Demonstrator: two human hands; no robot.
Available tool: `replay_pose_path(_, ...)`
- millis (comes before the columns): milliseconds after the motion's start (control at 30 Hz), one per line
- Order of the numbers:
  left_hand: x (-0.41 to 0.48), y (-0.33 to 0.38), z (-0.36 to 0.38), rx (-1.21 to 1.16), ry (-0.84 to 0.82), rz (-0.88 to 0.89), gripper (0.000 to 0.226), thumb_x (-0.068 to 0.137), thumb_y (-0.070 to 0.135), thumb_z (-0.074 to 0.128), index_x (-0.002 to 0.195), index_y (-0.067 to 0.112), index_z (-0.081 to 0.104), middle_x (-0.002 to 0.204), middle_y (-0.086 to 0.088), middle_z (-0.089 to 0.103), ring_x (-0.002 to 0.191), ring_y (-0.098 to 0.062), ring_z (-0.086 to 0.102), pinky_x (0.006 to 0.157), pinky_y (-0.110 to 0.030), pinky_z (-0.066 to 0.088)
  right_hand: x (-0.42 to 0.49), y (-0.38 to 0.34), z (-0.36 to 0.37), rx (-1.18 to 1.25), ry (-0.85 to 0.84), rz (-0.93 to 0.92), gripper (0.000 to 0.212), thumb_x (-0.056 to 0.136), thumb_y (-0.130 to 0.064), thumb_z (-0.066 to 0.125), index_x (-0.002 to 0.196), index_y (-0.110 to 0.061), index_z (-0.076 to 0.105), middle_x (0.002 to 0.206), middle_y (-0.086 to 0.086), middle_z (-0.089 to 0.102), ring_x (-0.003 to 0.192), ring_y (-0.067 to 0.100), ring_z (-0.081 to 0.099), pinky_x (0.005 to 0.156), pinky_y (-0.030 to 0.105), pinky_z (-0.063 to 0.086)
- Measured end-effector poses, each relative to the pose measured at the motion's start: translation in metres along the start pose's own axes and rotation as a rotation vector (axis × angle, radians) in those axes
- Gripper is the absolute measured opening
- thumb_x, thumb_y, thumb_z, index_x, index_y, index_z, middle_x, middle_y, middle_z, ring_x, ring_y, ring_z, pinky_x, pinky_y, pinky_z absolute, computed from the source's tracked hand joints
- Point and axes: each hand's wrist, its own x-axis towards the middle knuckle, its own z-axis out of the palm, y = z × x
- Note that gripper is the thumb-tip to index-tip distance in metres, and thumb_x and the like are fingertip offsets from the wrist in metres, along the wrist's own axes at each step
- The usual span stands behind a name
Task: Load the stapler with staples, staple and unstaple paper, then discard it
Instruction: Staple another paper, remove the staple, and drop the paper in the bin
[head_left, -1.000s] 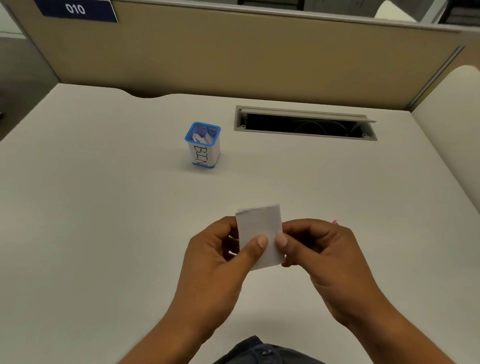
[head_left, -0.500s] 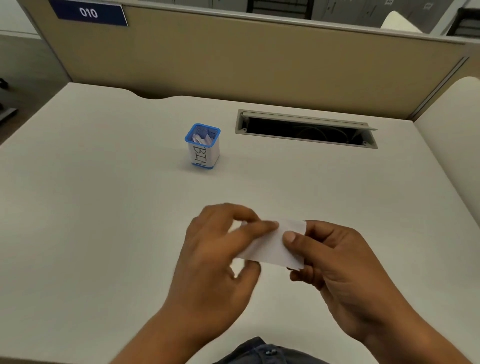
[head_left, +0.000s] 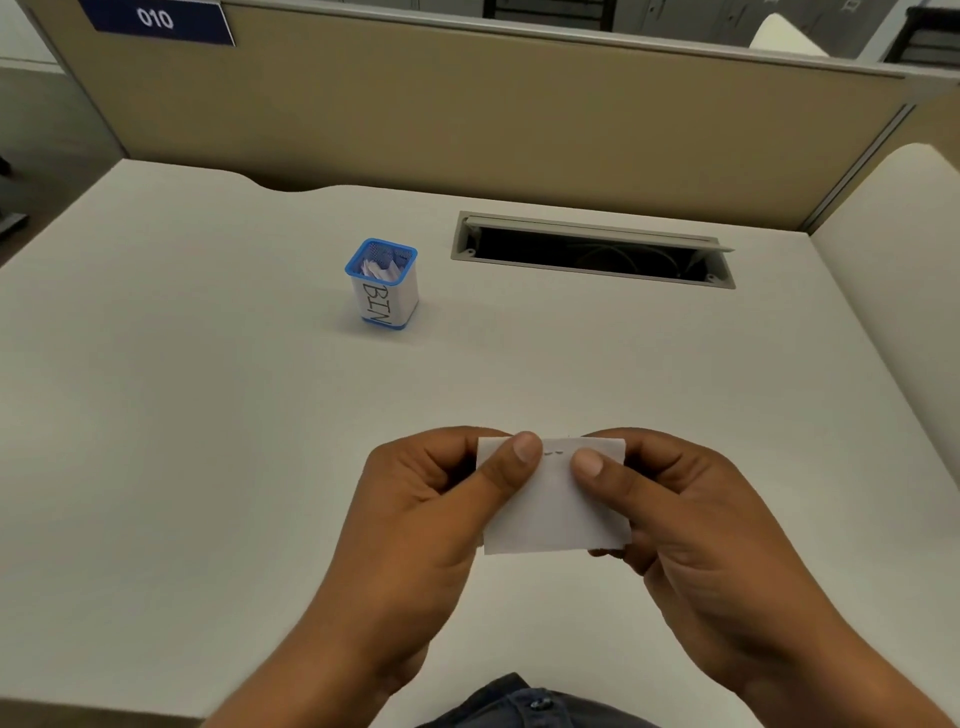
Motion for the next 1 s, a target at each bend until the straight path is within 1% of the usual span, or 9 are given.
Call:
replay_pose_path(100,-0.001,-0.001,0.005,-0.032,-0.015,-0.018,0.028,0.074,0.039,0.070,0.086,0.016,0.080,0.088,-0.005,0.080,0.083,-0.020,0.074,0.070,-0.026,0.058,-0.001,0.001,-0.004,0.028,0.009,-0.012,0.027,0.059,-0.033,0.078,0.078,-0.013,0.079,0.073,0.002,0.074,0.060,0.008,0.062,0.048,0.018,0.046)
replay_pose_path(200,-0.002,0.000,0.008,-0.120,-0.045,-0.071,0.031,0.070,0.037,0.073,0.086,0.012,0.079,0.087,-0.008,0.079,0.076,-0.016,0.071,0.065,-0.022,0.055,-0.002,0.002,-0.007,0.082,-0.022,-0.024,0.021,0.060,-0.021,0.085,0.078,-0.011,0.079,0.074,0.003,0.076,0.063,0.009,0.065,0.050,0.017,0.047)
replay_pose_path(300,0.001,0.000,0.007,-0.227,-0.084,-0.139,0.032,0.070,0.033,0.073,0.088,0.007,0.078,0.084,-0.008,0.078,0.069,-0.014,0.069,0.058,-0.020,0.053,0.000,0.004,-0.010,0.149,-0.037,0.012,0.020,0.063,-0.021,0.080,0.079,-0.009,0.079,0.083,0.010,0.077,0.075,0.019,0.067,0.060,0.025,0.050)
replay_pose_path(367,0.005,-0.002,0.004,-0.190,-0.062,-0.124,0.034,0.068,0.034,0.074,0.090,0.009,0.079,0.086,-0.010,0.079,0.074,-0.016,0.070,0.063,-0.024,0.054,0.003,0.006,-0.012,0.140,0.005,0.016,0.025,0.058,-0.021,0.084,0.080,-0.010,0.079,0.085,0.011,0.076,0.079,0.024,0.062,0.067,0.033,0.045)
replay_pose_path(433,0.008,-0.001,0.003,-0.129,-0.044,-0.083,0.033,0.067,0.036,0.074,0.089,0.012,0.079,0.088,-0.009,0.079,0.077,-0.016,0.070,0.065,-0.024,0.054,0.005,0.007,-0.012,0.116,0.046,-0.018,0.027,0.059,-0.030,0.078,0.079,-0.013,0.079,0.083,0.007,0.076,0.076,0.021,0.061,0.065,0.033,0.044)
replay_pose_path(500,0.007,-0.001,0.001,-0.043,-0.040,-0.014,0.026,0.066,0.035,0.076,0.087,0.019,0.080,0.085,-0.003,0.079,0.074,-0.011,0.071,0.061,-0.018,0.053,0.005,0.007,-0.011,0.053,0.072,-0.091,0.024,0.061,-0.034,0.076,0.078,-0.018,0.079,0.079,0.001,0.076,0.068,0.013,0.062,0.055,0.023,0.046)
replay_pose_path(633,0.005,-0.003,-0.002,0.269,0.033,0.191,0.020,0.073,0.016,0.083,0.082,0.033,0.077,0.080,0.012,0.077,0.077,-0.012,0.071,0.063,-0.014,0.053,0.004,0.004,-0.012,-0.224,0.061,-0.300,0.010,0.069,-0.021,0.076,0.077,-0.027,0.078,0.077,-0.002,0.077,0.067,0.010,0.068,0.055,0.019,0.053)
replay_pose_path(767,0.005,-0.003,-0.004,0.398,0.055,0.393,0.022,0.076,0.004,0.076,0.076,0.026,0.075,0.078,0.012,0.074,0.079,-0.013,0.071,0.069,-0.012,0.050,0.009,0.004,-0.012,-0.329,0.045,-0.396,0.027,0.075,0.001,0.078,0.067,-0.024,0.075,0.072,-0.002,0.072,0.065,0.020,0.065,0.059,0.023,0.052)
replay_pose_path(1000,0.004,-0.005,-0.011,0.496,0.101,0.455,0.025,0.074,-0.006,0.078,0.070,0.018,0.074,0.079,0.011,0.073,0.081,-0.009,0.071,0.071,-0.010,0.050,0.017,0.009,-0.007,-0.280,0.040,-0.382,0.032,0.074,0.003,0.079,0.061,-0.026,0.073,0.075,0.000,0.073,0.072,0.015,0.068,0.064,0.021,0.053)
